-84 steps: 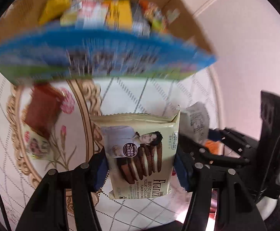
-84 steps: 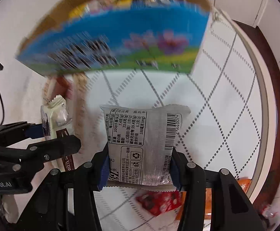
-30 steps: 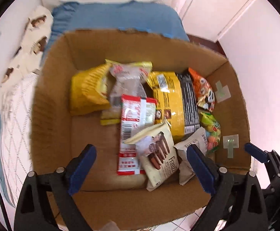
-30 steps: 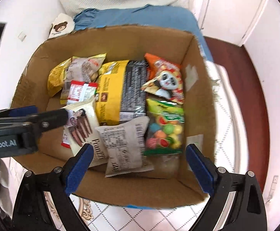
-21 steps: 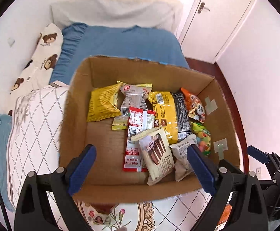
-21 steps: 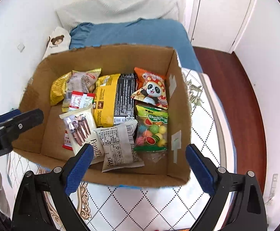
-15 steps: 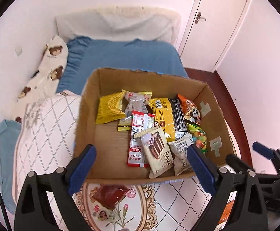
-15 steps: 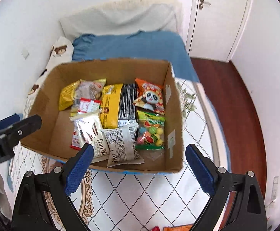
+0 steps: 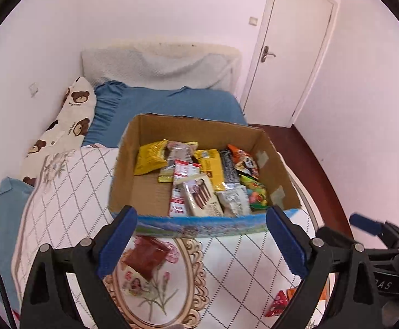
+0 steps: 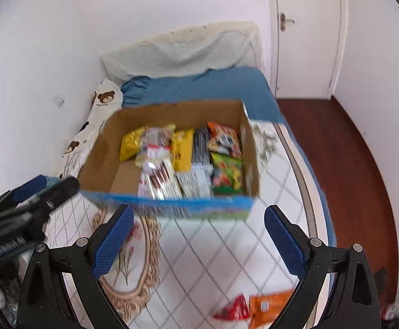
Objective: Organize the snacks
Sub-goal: 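Grasp the red candy packet with left tool while right tool grasps orange cake packet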
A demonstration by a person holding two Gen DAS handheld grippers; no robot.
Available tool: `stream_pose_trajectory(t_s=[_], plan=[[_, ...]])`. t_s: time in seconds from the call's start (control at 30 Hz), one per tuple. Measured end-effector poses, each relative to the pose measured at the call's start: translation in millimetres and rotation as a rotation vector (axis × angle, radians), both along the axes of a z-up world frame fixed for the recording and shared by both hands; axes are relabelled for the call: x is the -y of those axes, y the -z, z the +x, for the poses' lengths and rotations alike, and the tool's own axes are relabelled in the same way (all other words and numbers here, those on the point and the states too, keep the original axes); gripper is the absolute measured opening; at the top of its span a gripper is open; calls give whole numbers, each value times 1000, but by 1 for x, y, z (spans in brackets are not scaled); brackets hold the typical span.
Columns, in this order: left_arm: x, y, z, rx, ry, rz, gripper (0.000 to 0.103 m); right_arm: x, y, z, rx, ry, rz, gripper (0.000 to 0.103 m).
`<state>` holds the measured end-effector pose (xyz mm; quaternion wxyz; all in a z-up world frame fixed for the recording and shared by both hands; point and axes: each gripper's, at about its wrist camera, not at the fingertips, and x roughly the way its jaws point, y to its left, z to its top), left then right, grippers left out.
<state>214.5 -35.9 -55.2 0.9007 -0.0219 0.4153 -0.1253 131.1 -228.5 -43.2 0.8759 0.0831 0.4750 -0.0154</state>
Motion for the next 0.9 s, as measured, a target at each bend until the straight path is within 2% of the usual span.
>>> stream_pose_trajectory(t_s=[0.07, 0.23, 0.33, 0.43, 0.5, 0.57, 0.6, 0.63, 0.73, 0.8, 0.9], plan=[[9, 13, -6, -27, 24, 20, 99, 18, 16, -16, -46, 39, 16, 98], [44, 67, -22, -161, 100, 94, 99, 74, 80, -57, -211, 200, 104, 98], [69, 102, -36, -217, 130, 192, 99, 106, 128, -85, -288, 331, 208, 98], [89, 124, -51, -204, 152, 307, 99, 131, 175, -110, -352, 476, 377, 90], [97, 133, -59, -207, 168, 342, 99, 142, 197, -125, -363, 564, 465, 89], [104, 140, -64, -219, 187, 363, 99, 146, 211, -127, -371, 608, 494, 89], [106, 142, -65, -232, 196, 363, 99, 146, 214, -124, -369, 607, 495, 89], [107, 144, -65, -242, 199, 363, 99, 144, 215, -116, -379, 587, 453, 89], [112, 147, -65, -269, 224, 356, 99, 132, 214, -87, -413, 477, 262, 89], [120, 149, -67, -284, 262, 352, 99, 127, 215, -74, -446, 407, 231, 89], [135, 150, -75, -336, 367, 302, 99, 125, 195, -79, -398, 367, 236, 89]])
